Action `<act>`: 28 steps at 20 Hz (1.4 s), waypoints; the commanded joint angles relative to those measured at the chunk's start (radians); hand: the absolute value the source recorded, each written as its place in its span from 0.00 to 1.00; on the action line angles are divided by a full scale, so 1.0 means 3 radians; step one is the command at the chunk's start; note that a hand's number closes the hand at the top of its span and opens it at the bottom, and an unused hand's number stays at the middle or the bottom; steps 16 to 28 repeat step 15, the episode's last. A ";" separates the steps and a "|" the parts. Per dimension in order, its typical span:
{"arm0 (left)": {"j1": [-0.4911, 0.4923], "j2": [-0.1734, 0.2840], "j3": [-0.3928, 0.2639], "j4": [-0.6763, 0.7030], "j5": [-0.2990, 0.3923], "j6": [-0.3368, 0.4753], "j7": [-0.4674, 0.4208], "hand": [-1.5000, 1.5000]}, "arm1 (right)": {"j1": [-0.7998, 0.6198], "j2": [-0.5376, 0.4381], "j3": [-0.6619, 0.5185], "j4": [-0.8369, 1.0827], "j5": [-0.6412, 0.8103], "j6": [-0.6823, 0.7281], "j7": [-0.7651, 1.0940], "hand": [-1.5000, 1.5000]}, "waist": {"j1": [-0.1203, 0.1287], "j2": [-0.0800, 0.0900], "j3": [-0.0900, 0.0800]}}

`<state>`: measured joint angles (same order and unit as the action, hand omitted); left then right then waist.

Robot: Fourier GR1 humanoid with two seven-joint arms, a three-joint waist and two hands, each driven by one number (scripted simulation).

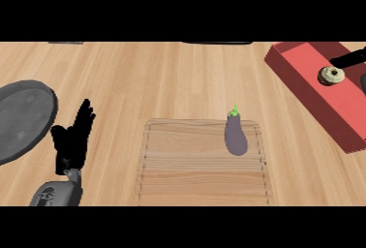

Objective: Pick the cupcake from the cutting board and place it in the cardboard box

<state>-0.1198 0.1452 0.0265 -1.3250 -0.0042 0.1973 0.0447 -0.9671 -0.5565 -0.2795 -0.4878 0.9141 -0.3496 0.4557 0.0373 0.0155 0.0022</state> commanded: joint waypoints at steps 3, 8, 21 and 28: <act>-0.0010 0.0058 0.0079 -0.0015 0.0057 -0.0058 -0.0003 0.50 | 0.0186 0.0187 -0.0401 0.0227 -0.0445 -0.0518 -0.0763 0.00 | 0.0000 0.0001 0.0003; 0.0019 0.0080 0.0092 -0.0021 0.0031 -0.0032 0.0026 0.50 | 0.0199 0.0241 -0.0826 -0.0040 -0.1048 -0.0536 -0.1614 0.00 | -0.0040 -0.0020 0.0007; 0.0093 0.0100 0.0118 -0.0075 0.0039 -0.0053 0.0013 0.50 | 0.0432 -0.0061 -0.1423 -0.0162 -0.1793 -0.0140 -0.2169 0.00 | -0.0112 -0.0046 0.0000; 0.0093 0.0100 0.0118 -0.0075 0.0039 -0.0053 0.0013 0.50 | 0.0432 -0.0061 -0.1423 -0.0162 -0.1793 -0.0140 -0.2169 0.00 | -0.0112 -0.0046 0.0000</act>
